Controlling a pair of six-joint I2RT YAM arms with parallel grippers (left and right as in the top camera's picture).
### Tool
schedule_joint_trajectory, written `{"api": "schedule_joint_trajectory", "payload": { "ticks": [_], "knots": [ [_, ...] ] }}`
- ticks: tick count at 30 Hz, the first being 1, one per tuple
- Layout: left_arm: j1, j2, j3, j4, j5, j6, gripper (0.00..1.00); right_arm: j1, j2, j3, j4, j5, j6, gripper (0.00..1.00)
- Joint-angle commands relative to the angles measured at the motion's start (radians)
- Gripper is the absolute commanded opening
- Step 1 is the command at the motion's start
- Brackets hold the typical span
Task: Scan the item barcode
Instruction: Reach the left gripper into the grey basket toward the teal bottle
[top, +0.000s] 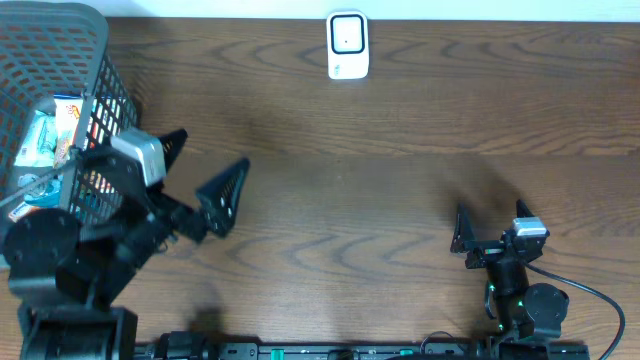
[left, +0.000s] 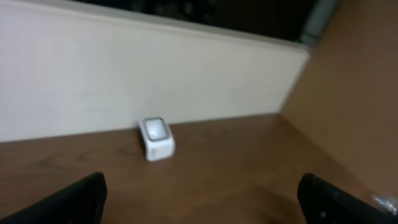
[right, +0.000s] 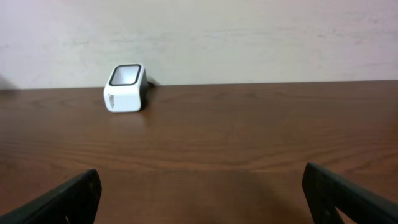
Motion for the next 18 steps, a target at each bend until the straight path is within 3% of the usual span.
{"api": "schedule_joint_trajectory", "payload": {
  "ticks": [1, 6, 10, 13, 18],
  "knots": [
    [0.004, 0.036, 0.032, 0.018, -0.308, -0.117, 0.98, 0.007, -0.005, -0.002, -0.005, 0.010, 0.012, 0.99],
    [0.005, 0.147, 0.136, 0.013, -0.727, -0.136, 0.98, 0.007, -0.005, -0.002, -0.005, 0.010, 0.012, 0.99],
    [0.028, 0.293, 0.271, -0.059, -0.913, -0.147, 0.98, 0.007, -0.005, -0.002, -0.005, 0.010, 0.012, 0.99],
    [0.059, 0.394, 0.380, -0.167, -1.014, -0.216, 0.98, 0.007, -0.005, -0.002, -0.005, 0.010, 0.012, 0.99],
    [0.158, 0.533, 0.528, -0.380, -1.186, -0.448, 0.98, 0.007, -0.005, -0.002, -0.005, 0.010, 0.012, 0.99]
  ]
}}
